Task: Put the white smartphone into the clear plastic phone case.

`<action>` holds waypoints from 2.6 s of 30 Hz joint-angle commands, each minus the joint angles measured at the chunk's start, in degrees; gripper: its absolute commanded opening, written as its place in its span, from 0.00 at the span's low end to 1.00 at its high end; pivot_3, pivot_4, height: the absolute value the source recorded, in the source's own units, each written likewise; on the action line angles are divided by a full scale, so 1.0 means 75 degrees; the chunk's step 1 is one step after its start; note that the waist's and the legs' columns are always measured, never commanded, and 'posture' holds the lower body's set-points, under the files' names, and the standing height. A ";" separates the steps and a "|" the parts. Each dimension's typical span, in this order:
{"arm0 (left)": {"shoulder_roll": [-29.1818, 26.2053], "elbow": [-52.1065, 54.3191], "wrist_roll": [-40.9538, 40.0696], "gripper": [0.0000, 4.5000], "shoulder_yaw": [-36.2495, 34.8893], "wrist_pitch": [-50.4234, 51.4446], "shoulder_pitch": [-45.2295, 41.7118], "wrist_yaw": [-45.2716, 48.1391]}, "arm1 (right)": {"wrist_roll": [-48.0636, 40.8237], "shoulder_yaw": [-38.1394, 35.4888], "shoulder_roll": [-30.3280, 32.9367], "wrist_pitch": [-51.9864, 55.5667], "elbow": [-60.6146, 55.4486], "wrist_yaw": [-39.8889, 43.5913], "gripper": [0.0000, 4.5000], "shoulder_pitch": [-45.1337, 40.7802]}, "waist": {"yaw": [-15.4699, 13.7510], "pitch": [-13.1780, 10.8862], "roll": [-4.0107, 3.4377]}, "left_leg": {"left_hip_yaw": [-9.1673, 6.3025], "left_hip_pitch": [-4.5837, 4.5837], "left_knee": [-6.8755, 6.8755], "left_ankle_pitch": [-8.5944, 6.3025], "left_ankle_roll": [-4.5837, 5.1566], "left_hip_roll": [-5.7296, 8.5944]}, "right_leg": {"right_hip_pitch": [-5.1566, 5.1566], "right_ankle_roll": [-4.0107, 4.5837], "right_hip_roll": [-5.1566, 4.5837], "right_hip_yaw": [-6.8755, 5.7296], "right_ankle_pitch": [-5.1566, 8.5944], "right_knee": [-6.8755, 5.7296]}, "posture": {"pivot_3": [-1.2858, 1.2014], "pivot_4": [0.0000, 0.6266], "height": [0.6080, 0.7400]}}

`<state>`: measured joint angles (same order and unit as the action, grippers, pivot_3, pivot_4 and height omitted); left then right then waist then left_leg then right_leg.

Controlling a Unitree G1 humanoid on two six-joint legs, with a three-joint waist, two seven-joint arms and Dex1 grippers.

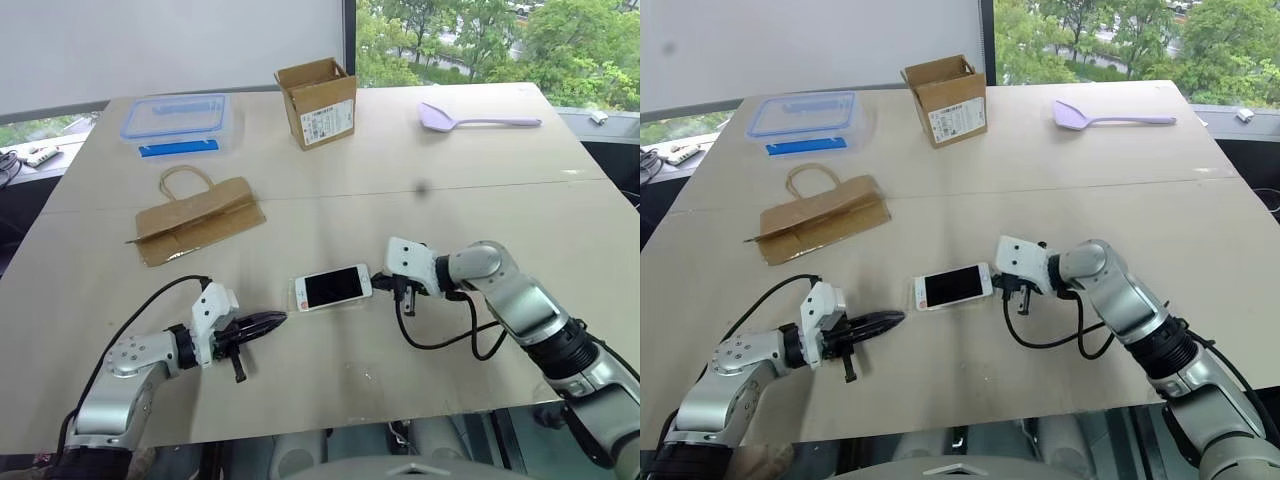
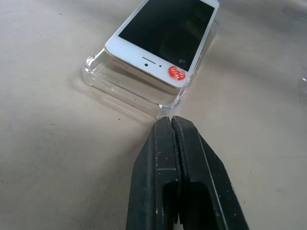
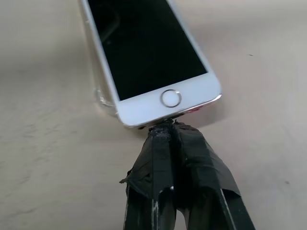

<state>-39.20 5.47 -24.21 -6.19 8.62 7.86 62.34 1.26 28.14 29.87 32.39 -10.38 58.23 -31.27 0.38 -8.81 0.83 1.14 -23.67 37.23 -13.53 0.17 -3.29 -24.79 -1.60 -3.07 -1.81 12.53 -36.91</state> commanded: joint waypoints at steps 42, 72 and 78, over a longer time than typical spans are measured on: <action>-0.0263 -0.0638 -0.0347 0.00 -0.0730 0.0945 -0.0606 -0.0260 | -0.0533 -0.0363 -0.0003 -0.0436 -0.0089 -0.0005 0.02 0.0620 | -0.0028 -0.0003 0.0008 | -0.0008 0.0000 0.0018 0.0000 0.0000 -0.0001 | 0.0000 0.0000 0.0010 0.0002 0.0000 -0.0025 | 0.52 0.24 1.00; 0.0658 -0.0008 -0.0246 0.00 0.0515 0.0911 -0.1148 0.0058 | -0.1467 -0.0524 -0.0650 -0.0029 -0.0417 -0.0532 0.02 -0.0032 | 0.0038 -0.0006 0.0019 | -0.0013 0.0001 0.0028 0.0000 0.0000 0.0004 | 0.0005 -0.0005 0.0019 0.0024 -0.0024 -0.0038 | 0.52 0.24 1.00; 0.0520 0.0042 -0.0296 0.00 0.0163 0.0737 -0.0622 -0.0004 | -0.0997 -0.0008 -0.1211 -0.0598 0.0905 -0.0457 0.02 -0.0445 | 0.0056 -0.0007 0.0017 | -0.0012 0.0004 0.0028 0.0001 0.0001 0.0004 | 0.0002 -0.0004 0.0019 0.0026 -0.0024 -0.0045 | 0.52 0.24 1.00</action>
<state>-34.38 5.09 -26.16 -3.34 15.02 2.09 62.29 -6.86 28.22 21.34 29.84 -3.97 54.50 -33.15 0.80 -8.86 0.96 1.05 -23.64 37.44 -13.53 0.18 -3.26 -24.77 -1.63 -2.93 -1.62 12.35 -37.25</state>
